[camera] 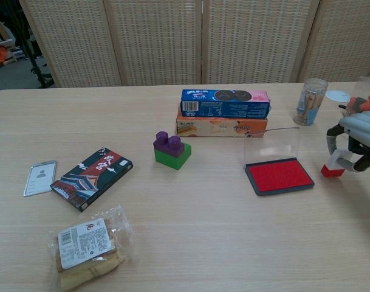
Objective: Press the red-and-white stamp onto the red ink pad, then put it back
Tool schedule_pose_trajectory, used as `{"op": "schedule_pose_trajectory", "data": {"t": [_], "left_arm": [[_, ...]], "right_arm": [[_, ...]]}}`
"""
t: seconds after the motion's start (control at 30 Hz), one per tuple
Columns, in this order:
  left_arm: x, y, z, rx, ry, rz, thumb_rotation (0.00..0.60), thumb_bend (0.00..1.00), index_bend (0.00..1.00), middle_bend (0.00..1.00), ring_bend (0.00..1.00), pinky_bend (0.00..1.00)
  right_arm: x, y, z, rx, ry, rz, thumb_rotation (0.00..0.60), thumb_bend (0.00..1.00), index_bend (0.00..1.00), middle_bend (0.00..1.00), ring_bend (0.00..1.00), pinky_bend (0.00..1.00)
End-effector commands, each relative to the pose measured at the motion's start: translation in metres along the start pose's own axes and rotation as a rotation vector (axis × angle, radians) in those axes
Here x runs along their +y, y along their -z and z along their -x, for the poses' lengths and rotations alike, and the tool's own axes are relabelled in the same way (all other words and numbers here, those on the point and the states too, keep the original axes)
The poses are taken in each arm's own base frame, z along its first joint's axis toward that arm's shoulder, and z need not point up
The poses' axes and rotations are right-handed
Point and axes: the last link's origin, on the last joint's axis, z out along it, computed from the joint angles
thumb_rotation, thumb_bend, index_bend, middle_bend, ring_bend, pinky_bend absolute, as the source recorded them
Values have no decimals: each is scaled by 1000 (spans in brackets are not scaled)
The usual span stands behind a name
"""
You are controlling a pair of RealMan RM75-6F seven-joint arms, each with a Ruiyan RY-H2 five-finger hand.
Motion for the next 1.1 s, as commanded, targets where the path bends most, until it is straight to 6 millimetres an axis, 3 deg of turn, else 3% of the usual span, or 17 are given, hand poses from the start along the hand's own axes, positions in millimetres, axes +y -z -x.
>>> {"op": "schedule_pose_trajectory", "data": {"t": [0.03,0.7,1.1], "left_arm": [[0,0,-1,2,1,-1,600,0,0,0,0,0],[2,-1,1,-3,-6,7,600,0,0,0,0,0],[2,0,2,-4,-9,9,600,0,0,0,0,0]], "right_arm": [[0,0,2,5,-12,0,600,543,557,1000,1000,1000],[5,0,8,-4,-8,-2,600,414,556,1000,1000,1000],[7,1,7,-8,-7,1,600,414,499,1000,1000,1000]]}}
